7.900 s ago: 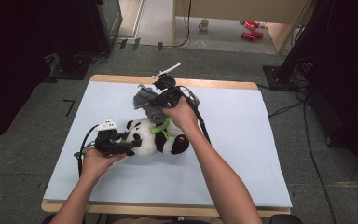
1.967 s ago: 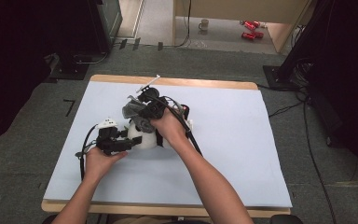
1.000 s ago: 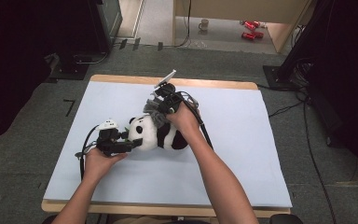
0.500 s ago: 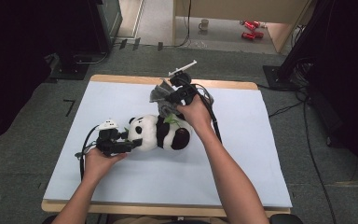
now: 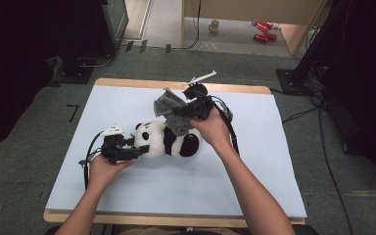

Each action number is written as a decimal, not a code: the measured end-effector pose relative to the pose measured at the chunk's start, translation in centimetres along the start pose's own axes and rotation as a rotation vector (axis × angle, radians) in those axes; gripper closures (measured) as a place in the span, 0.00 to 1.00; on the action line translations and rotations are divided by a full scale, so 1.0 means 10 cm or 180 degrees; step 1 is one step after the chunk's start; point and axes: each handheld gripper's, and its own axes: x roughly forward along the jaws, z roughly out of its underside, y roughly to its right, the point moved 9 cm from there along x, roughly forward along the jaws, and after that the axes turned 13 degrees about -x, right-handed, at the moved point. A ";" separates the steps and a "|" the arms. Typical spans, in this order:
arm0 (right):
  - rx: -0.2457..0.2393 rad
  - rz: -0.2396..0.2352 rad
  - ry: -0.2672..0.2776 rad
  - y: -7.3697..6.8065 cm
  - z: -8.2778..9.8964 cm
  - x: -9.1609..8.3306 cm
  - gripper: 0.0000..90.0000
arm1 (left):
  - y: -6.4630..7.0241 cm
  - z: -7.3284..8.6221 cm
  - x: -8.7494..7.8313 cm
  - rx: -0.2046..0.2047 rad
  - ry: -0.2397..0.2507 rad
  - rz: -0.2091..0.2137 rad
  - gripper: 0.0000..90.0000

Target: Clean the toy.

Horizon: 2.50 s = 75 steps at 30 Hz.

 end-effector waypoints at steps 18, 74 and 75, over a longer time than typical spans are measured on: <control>0.0205 -0.0029 -0.0200 0.34 0.74 0.19 0.88 | 0.00 0.03 0.01 0.0050 -0.0064 -0.0003 0.40; -0.0254 -0.0424 0.0192 0.16 0.28 0.05 0.88 | 0.00 0.09 0.01 0.0190 0.0008 -0.0003 0.39; -0.0258 -0.0440 0.0186 0.14 0.24 0.09 0.88 | 0.00 0.10 0.01 0.0190 0.0013 -0.0002 0.39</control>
